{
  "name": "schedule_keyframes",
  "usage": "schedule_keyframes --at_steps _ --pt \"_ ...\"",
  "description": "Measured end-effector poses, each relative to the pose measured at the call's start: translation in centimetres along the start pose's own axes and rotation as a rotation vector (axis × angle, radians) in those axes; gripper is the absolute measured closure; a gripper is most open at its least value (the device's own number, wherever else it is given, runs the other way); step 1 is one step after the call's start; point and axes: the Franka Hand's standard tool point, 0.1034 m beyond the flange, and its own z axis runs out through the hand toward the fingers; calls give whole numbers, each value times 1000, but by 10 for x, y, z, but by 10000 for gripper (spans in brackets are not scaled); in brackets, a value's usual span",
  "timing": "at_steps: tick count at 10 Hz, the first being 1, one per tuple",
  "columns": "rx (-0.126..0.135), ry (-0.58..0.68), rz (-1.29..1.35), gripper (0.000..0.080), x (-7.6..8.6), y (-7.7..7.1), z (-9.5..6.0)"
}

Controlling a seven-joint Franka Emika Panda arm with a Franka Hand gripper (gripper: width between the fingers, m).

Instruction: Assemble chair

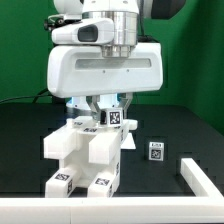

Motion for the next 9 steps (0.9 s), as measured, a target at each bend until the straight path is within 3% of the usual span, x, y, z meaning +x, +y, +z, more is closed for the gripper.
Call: schedule_keyframes --at_steps 4,9 --pt "2 -1 132 523 1 -1 0" --pt "14 -27 843 522 10 -9 1"
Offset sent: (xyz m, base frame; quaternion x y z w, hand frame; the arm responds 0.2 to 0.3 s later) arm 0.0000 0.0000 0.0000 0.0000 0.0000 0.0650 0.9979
